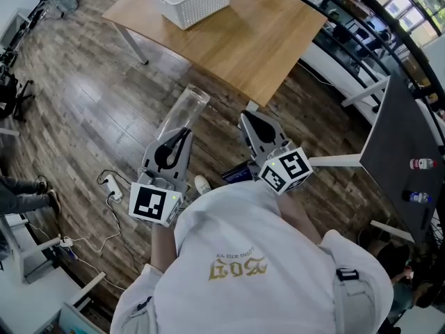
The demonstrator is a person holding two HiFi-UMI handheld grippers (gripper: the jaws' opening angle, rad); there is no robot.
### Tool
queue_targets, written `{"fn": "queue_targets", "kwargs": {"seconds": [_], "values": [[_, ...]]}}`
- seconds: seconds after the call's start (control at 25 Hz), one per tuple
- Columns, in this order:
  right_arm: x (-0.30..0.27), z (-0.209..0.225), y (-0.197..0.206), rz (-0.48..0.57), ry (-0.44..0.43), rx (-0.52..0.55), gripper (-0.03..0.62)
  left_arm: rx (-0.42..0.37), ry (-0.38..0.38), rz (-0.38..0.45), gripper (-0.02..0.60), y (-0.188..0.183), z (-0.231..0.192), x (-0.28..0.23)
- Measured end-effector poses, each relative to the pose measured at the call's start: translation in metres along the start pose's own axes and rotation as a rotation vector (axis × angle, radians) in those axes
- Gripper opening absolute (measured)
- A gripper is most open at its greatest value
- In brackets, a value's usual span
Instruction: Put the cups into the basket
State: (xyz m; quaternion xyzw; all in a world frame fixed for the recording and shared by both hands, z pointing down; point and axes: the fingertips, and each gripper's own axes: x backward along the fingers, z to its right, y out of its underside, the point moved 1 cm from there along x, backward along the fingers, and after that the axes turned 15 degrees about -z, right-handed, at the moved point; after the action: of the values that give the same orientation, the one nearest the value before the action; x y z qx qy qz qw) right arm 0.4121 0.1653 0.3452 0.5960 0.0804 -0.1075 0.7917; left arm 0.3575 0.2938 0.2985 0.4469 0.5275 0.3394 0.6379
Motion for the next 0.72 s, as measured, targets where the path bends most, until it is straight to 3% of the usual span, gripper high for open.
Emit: {"fn": "queue_targets", "kwargs": {"seconds": [0.72], "values": [[0.030, 0.030, 0.014, -0.035, 0.000, -0.040, 0.009, 0.034, -0.044, -0.017, 0.025, 0.001, 0.014, -0.014]]}}
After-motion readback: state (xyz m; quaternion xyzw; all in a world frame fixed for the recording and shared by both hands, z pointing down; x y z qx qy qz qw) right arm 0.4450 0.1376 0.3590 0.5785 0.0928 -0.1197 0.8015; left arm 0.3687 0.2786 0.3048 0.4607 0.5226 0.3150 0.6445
